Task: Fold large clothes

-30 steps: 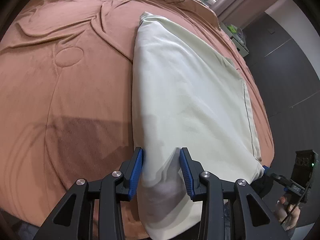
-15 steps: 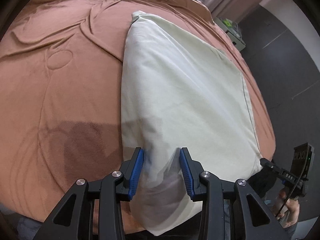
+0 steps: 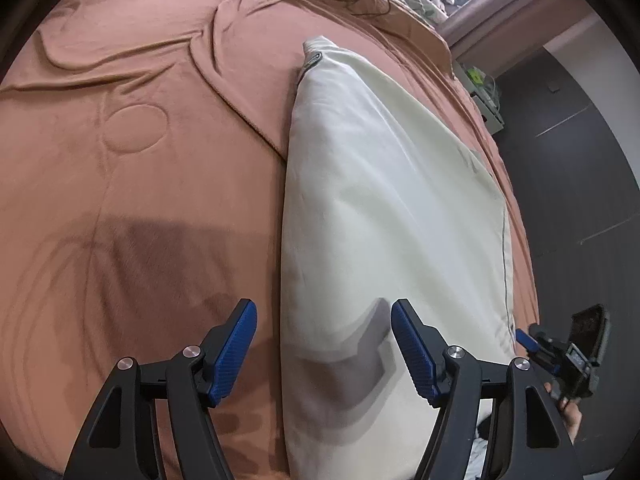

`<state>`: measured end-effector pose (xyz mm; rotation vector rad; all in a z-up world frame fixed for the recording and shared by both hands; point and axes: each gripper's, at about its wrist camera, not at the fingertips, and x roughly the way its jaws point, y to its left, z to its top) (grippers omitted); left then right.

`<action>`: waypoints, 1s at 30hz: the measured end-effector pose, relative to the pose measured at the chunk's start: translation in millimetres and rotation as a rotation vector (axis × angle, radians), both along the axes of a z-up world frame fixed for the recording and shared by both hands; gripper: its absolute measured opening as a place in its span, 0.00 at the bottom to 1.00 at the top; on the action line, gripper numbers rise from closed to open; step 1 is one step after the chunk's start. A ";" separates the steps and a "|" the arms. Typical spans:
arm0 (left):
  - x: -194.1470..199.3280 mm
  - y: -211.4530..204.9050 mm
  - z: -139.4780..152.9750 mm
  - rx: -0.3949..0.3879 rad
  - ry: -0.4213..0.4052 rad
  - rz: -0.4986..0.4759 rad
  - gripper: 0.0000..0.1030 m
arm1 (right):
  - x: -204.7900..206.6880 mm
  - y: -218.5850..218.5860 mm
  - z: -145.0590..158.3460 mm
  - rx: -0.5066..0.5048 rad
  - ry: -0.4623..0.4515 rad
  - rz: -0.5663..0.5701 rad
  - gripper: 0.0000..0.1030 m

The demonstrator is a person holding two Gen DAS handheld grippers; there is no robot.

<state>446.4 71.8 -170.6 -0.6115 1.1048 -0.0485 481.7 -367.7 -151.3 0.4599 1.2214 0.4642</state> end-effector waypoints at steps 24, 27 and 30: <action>102.8 24.4 -19.7 0.002 -0.028 -0.022 0.61 | 146.0 83.4 -60.0 0.212 0.121 0.151 0.52; 112.5 25.5 -20.1 0.016 -0.026 -0.021 0.58 | 151.1 89.9 -62.1 0.204 0.133 0.161 0.42; 114.7 26.6 -19.8 0.000 -0.022 -0.011 0.44 | 147.0 89.5 -60.8 0.162 0.126 0.168 0.23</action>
